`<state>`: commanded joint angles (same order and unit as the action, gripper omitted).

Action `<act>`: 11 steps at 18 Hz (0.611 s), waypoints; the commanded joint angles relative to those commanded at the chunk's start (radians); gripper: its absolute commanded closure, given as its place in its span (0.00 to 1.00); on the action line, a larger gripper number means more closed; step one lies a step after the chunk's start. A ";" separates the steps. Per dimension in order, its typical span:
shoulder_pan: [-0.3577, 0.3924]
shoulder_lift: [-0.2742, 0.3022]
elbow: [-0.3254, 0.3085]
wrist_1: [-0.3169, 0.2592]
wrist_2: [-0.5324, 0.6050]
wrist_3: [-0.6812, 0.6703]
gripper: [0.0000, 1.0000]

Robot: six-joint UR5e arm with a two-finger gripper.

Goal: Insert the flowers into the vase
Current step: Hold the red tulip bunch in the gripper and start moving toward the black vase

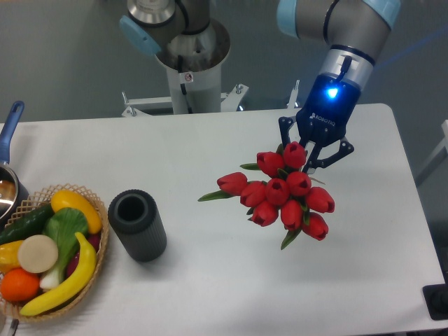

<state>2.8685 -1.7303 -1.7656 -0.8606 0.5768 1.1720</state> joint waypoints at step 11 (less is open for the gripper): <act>-0.014 -0.003 0.002 0.021 -0.024 0.000 0.80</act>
<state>2.8548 -1.7334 -1.7641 -0.8391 0.5524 1.1720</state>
